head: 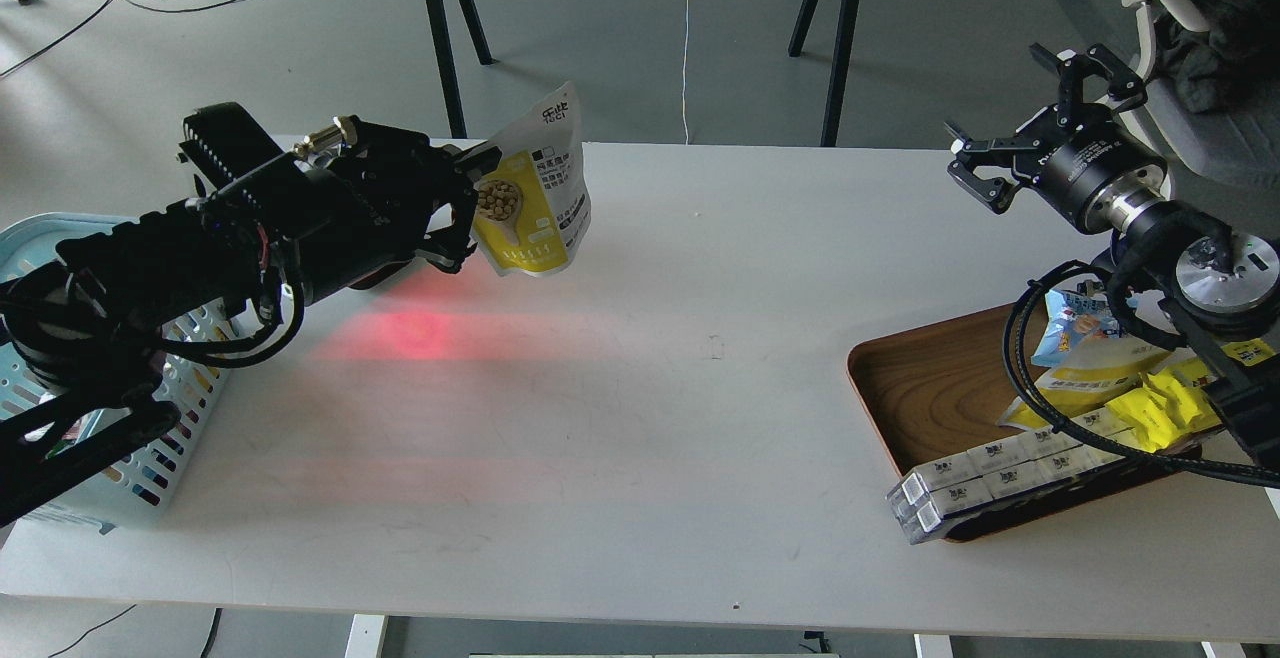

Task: Scan snack and place in basket
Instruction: 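Lift the packet and hold it in front of the scanner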

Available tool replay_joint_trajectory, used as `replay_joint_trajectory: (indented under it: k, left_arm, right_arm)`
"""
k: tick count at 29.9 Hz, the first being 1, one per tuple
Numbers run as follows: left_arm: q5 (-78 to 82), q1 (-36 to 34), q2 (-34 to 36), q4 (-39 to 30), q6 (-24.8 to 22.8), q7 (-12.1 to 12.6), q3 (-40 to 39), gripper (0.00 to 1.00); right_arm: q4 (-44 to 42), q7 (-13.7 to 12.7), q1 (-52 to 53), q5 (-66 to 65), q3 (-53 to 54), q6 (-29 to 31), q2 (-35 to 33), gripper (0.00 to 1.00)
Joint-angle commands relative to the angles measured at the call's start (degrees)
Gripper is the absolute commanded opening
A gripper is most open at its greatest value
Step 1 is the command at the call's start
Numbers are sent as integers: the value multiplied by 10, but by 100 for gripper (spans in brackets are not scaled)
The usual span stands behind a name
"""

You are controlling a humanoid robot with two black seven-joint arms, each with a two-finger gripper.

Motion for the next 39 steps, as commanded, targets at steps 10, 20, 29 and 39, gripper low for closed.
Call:
replay_joint_trajectory:
  k: [10,20,29,39]
  left_arm:
    - [0,81,24,0,42,-3,5,0]
    - [0,81,50,0,60,-26,5,0]
    - [0,80,78,0,58,-39,4,0]
    - [0,72,104,0,57,-61,3,0]
  right_arm:
    - [0,1,-1,0,-1,-9,0,97]
    - [0,0,0,-1,-1,-10,0,97]
    - [-1,1,0,-8,-1,-10,0,97]
    - [-3,0,2,-10,-1,-10,2,97]
